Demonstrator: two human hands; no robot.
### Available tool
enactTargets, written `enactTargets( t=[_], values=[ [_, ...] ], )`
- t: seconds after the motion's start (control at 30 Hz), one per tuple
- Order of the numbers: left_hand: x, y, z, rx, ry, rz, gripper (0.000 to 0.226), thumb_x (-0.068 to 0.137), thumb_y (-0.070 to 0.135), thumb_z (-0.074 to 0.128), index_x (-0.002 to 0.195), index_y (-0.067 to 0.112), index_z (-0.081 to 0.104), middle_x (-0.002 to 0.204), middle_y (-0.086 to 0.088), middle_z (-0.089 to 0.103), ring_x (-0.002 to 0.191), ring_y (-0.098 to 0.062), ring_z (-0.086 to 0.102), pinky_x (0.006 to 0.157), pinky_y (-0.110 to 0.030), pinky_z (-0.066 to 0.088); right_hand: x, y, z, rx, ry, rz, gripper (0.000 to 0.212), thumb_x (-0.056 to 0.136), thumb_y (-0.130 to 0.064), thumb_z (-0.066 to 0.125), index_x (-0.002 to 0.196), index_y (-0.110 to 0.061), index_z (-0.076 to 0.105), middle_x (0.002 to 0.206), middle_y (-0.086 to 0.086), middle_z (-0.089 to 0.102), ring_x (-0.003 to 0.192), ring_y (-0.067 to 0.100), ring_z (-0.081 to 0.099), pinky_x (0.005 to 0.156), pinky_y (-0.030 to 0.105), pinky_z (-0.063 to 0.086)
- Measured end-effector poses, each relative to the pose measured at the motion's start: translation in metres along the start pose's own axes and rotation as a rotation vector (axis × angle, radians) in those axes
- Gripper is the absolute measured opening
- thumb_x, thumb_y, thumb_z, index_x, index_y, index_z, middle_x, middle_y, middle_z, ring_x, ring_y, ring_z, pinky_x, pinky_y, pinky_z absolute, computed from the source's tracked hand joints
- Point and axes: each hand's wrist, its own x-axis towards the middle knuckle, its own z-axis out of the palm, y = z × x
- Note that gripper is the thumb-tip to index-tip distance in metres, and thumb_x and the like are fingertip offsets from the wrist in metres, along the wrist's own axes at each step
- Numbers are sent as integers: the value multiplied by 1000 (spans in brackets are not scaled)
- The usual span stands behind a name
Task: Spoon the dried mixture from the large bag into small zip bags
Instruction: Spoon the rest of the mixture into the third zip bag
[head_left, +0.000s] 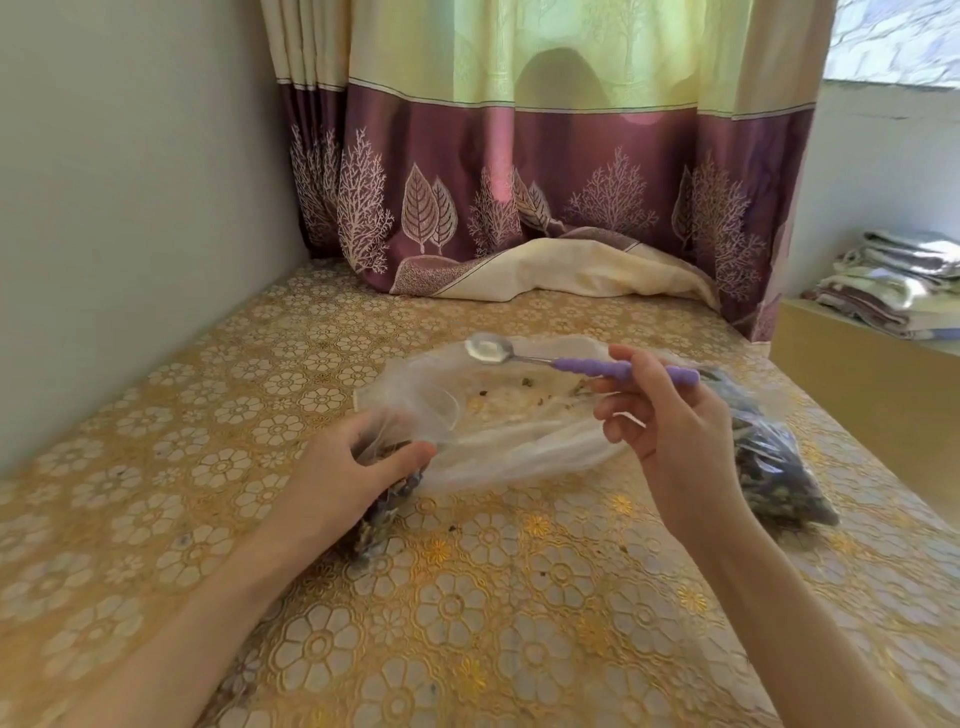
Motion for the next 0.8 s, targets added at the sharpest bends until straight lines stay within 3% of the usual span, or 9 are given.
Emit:
enactTargets(
  t=[0.1, 0.23, 0.3, 0.33, 0.37, 0.53, 0.63, 0.8],
  values=[
    [-1, -1, 0, 7, -39, 26, 55, 67, 50, 64, 90, -1, 66, 72, -8, 67, 57, -6, 53, 54, -8, 38, 7, 11, -11, -114, 131, 60, 24, 97, -17, 51, 81, -5, 66, 81, 11, 74, 55, 13, 57, 44, 19, 45],
    [-1, -5, 0, 76, -29, 37, 41, 75, 41, 66, 86, 2, 68, 88, -19, 65, 82, -28, 57, 68, -27, 40, 14, 22, -23, -178, 236, 120, 35, 98, -17, 48, 69, -5, 63, 71, 9, 73, 48, 10, 55, 40, 17, 43],
    [-2, -2, 0, 83, -19, 41, 12, 79, 31, 68, 82, 20, 70, 85, -8, 66, 82, -23, 57, 69, -21, 39, 18, 26, -26, -196, 249, 134, 35, 99, -16, 47, 70, -4, 62, 71, 10, 74, 48, 11, 56, 40, 17, 43],
    [-2, 0, 0, 89, -19, 55, 6, 80, 28, 69, 80, 33, 67, 82, -1, 66, 78, -17, 57, 66, -16, 39, 19, 28, -27, -204, 258, 136, 35, 99, -16, 46, 70, -4, 62, 71, 10, 74, 48, 11, 56, 40, 17, 44],
    [-3, -1, 1, 99, -26, 62, 15, 80, 27, 68, 79, 41, 64, 79, 1, 67, 73, -13, 57, 63, -14, 38, 21, 30, -28, -212, 271, 133, 36, 99, -16, 46, 69, -5, 63, 72, 10, 74, 48, 11, 57, 40, 17, 44],
    [-2, -6, 3, 138, -101, 14, 12, 85, 35, 62, 97, 35, 65, 81, 20, 65, 77, 17, 54, 61, -1, 35, 24, 37, -33, -227, 346, 90, 51, 99, -19, 48, 53, -13, 70, 74, 8, 75, 52, 9, 61, 44, 16, 47],
    [-1, -6, 4, 184, -99, 36, 8, 86, 36, 61, 79, 31, 64, 61, 14, 59, 63, 5, 52, 55, -6, 35, 25, 39, -35, -223, 392, 59, 49, 99, -21, 49, 55, -15, 69, 74, 7, 75, 54, 11, 62, 46, 16, 49],
    [-1, -6, 4, 205, -104, 52, 12, 85, 38, 58, 81, 30, 66, 68, -7, 63, 64, -5, 51, 56, -12, 35, 24, 40, -41, -277, 460, 39, 45, 99, -23, 49, 60, -15, 71, 67, 3, 73, 55, 11, 63, 48, 17, 50]
  ],
)
